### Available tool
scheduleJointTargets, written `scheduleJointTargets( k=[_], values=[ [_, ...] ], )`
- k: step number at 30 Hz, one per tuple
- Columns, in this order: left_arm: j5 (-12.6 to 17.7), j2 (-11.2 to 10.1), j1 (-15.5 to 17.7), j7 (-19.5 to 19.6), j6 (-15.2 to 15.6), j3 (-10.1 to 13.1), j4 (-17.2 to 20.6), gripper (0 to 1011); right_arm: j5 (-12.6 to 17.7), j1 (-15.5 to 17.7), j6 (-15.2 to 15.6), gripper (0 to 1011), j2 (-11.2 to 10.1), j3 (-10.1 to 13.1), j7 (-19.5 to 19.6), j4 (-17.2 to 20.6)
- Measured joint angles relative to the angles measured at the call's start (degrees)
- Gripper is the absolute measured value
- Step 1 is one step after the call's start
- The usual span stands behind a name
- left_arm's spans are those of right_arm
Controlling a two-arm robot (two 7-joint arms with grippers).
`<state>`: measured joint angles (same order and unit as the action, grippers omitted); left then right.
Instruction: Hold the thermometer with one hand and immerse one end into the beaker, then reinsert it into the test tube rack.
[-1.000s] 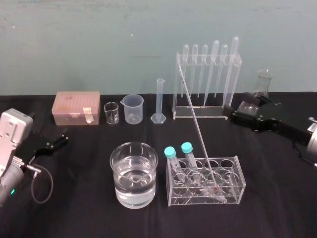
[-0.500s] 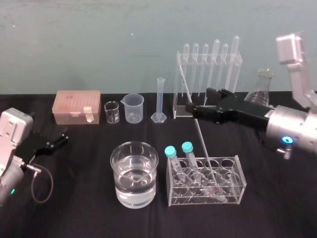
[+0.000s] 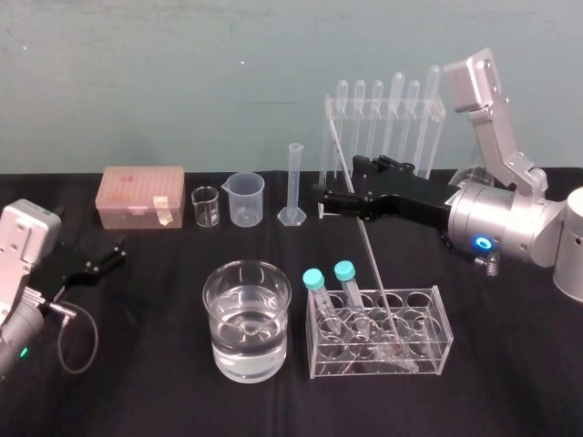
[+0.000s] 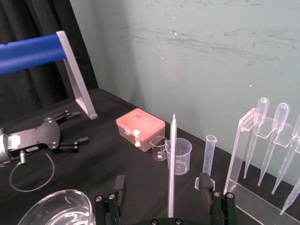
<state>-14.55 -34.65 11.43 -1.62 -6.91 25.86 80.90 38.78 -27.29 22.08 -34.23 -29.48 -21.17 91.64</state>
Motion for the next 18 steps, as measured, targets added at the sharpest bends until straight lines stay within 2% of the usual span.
scheduleJointTargets(
  k=[5,14,18],
  values=[
    [0.0,0.0,0.0,0.0,0.0,0.0,0.0,1008,-1.0,-0.5,0.0,1003,0.9,-0.2,0.4,-1.0],
    [0.0,0.0,0.0,0.0,0.0,0.0,0.0,1008,-0.9,-0.5,0.0,1003,0.7,-0.2,0.3,-0.8],
    [0.0,0.0,0.0,0.0,0.0,0.0,0.0,1008,-0.8,-0.4,0.0,947,0.7,-0.1,0.3,-0.8]
  ],
)
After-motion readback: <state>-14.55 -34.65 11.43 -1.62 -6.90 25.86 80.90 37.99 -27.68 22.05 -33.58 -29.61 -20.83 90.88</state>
